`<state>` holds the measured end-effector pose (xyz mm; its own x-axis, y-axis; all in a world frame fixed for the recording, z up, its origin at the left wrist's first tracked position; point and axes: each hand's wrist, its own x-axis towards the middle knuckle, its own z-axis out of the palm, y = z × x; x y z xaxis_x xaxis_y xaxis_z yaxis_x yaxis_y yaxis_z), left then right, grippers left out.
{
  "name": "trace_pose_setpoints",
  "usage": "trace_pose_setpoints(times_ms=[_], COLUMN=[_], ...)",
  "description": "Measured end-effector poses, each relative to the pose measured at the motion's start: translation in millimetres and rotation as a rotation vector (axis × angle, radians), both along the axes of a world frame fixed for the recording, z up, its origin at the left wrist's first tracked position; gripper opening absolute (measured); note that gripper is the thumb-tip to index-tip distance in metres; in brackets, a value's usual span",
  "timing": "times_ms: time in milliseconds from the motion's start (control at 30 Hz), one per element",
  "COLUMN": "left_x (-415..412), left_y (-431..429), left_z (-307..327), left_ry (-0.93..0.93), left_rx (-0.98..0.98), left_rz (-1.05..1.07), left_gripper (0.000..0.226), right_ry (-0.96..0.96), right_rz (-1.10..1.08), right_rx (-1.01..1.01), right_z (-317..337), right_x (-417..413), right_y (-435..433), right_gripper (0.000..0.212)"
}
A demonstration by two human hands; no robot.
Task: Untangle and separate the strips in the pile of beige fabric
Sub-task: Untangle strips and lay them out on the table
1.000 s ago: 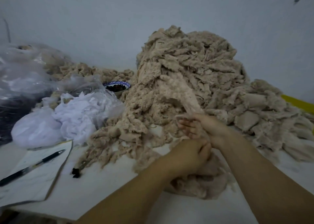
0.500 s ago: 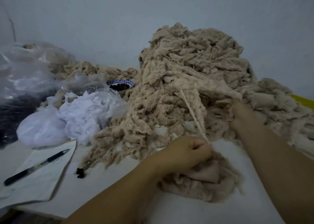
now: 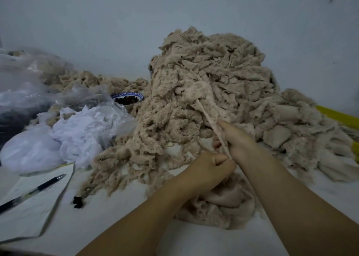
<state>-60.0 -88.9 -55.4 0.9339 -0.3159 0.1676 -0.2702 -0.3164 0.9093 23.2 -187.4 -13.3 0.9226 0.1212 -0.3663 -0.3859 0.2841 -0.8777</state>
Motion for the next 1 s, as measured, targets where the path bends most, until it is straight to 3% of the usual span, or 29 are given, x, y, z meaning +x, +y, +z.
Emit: trace_pose_setpoints(times_ms=[133, 267, 300, 400, 467, 567, 667, 900, 1000], left_x=[5.8, 12.8, 17.3, 40.1, 57.2, 74.5, 89.2, 103.3, 107.3], left_y=[3.4, 8.3, 9.8, 10.9, 9.1, 8.6, 8.7, 23.1, 44.9], left_z=[-5.4, -9.1, -7.1, 10.6, 25.0, 44.2, 59.8, 88.6, 98.5], left_ry=[-0.012, 0.019, 0.039, 0.168, 0.313, 0.583, 0.692, 0.689, 0.64], left_rx=[0.034, 0.09, 0.07, -0.108, -0.371, -0.722, -0.809, -0.965, -1.047], left_rz=[-0.03, 0.022, 0.096, 0.287, 0.328, 0.395, 0.478, 0.546, 0.588], left_gripper=[0.046, 0.047, 0.049, 0.056, 0.046, 0.036, 0.037, 0.026, 0.027], right_ry=[0.01, -0.336, -0.412, -0.563, -0.621, -0.686, -0.698, -0.692, -0.756], right_rz=[-0.061, -0.147, -0.149, -0.16, -0.136, -0.102, -0.126, -0.133, -0.164], right_rx=[-0.021, -0.654, -0.725, -0.781, -0.833, -0.781, -0.742, -0.608, -0.608], right_z=[-2.6, -11.7, -13.6, -16.3, -16.7, -24.9, -32.4, -28.0, -34.8], right_x=[3.9, 7.7, 5.5, -3.8, -11.4, -19.3, -26.5, -49.5, -67.2], right_y=[7.5, 2.3, 1.2, 4.5, 11.9, 21.3, 22.6, 6.5, -9.9], right_gripper=[0.031, 0.05, 0.052, 0.05, 0.048, 0.056, 0.052, 0.037, 0.05])
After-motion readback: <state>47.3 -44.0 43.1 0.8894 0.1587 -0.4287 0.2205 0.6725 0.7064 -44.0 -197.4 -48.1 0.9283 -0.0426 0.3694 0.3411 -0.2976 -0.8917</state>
